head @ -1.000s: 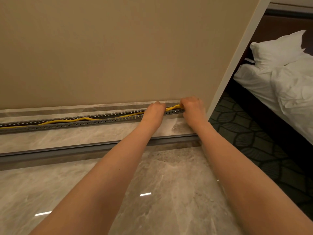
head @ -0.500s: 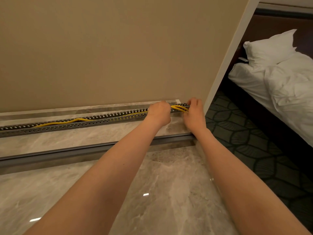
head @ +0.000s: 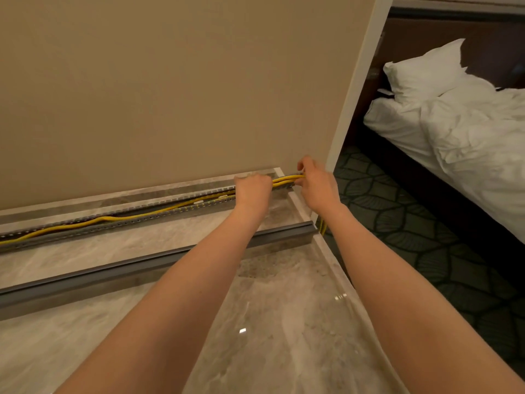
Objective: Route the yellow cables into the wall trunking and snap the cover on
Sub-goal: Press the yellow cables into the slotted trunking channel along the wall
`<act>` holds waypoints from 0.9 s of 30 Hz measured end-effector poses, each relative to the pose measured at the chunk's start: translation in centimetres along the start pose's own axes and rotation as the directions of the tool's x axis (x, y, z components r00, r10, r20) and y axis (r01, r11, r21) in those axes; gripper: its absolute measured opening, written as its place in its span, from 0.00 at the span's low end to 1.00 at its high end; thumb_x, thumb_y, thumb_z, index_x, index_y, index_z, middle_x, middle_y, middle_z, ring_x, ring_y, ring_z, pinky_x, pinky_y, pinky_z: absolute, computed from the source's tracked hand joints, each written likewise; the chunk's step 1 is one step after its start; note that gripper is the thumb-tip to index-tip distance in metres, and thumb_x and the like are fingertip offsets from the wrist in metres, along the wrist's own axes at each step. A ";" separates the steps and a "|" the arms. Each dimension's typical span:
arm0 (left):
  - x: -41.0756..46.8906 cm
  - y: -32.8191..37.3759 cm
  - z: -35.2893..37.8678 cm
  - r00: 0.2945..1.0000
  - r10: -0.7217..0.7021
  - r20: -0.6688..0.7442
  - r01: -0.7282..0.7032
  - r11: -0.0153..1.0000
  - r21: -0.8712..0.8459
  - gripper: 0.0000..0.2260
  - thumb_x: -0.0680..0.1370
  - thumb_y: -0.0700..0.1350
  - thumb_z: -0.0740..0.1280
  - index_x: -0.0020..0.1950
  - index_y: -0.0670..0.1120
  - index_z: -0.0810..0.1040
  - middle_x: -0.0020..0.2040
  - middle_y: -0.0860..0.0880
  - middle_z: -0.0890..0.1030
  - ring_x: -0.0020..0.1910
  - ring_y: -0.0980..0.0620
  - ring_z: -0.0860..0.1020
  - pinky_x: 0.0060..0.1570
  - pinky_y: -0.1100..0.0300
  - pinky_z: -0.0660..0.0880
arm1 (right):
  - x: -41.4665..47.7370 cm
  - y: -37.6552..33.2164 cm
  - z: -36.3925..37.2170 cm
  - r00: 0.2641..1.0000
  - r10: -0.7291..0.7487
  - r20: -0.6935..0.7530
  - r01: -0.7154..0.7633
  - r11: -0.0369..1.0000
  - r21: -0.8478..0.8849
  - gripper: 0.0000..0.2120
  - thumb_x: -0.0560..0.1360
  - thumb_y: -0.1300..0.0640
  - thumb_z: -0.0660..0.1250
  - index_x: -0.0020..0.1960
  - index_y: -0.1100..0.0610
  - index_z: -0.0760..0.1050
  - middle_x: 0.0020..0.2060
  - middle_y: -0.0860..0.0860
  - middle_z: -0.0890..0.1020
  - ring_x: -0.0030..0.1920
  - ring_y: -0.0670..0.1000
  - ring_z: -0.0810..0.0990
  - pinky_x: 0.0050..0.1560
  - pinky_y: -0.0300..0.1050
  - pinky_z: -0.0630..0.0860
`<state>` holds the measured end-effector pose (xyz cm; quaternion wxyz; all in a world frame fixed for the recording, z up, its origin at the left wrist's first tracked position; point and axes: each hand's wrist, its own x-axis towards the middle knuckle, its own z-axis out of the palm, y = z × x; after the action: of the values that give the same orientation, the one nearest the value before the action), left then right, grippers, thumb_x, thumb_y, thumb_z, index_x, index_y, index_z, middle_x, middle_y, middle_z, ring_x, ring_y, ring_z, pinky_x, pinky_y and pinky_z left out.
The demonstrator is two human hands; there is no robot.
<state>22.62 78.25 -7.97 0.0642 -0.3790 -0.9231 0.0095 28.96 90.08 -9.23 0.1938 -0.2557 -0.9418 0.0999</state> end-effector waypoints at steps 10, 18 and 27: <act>1.4 -1.9 -0.1 0.997 -0.026 0.079 0.035 0.993 -0.111 0.14 0.77 0.32 0.61 0.60 0.40 0.77 0.57 0.41 0.80 0.56 0.40 0.79 0.49 0.52 0.75 | 2.6 0.7 0.2 0.993 -0.118 -0.017 0.117 0.991 -0.064 0.05 0.74 0.64 0.65 0.47 0.63 0.79 0.47 0.59 0.80 0.49 0.61 0.77 0.45 0.50 0.72; 1.0 -3.3 0.4 0.993 0.114 0.017 -0.113 0.993 -0.035 0.14 0.79 0.36 0.59 0.64 0.44 0.73 0.57 0.41 0.79 0.55 0.38 0.78 0.47 0.49 0.74 | 1.1 1.2 1.2 0.949 -0.315 0.014 0.309 0.920 -0.240 0.07 0.63 0.75 0.69 0.40 0.69 0.79 0.35 0.64 0.79 0.35 0.63 0.79 0.32 0.49 0.74; 0.8 -3.6 1.1 0.982 0.180 -0.056 -0.181 0.983 -0.012 0.21 0.78 0.34 0.57 0.70 0.49 0.67 0.58 0.42 0.78 0.56 0.39 0.79 0.47 0.50 0.74 | -0.3 -0.7 1.8 0.959 -0.282 -0.027 0.280 0.958 -0.062 0.19 0.72 0.68 0.61 0.62 0.63 0.75 0.58 0.60 0.78 0.57 0.62 0.77 0.58 0.53 0.71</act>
<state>19.42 76.32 -8.71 0.0849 -0.4617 -0.8830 -0.0032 28.12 89.12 -10.77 0.2153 -0.1264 -0.9675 0.0394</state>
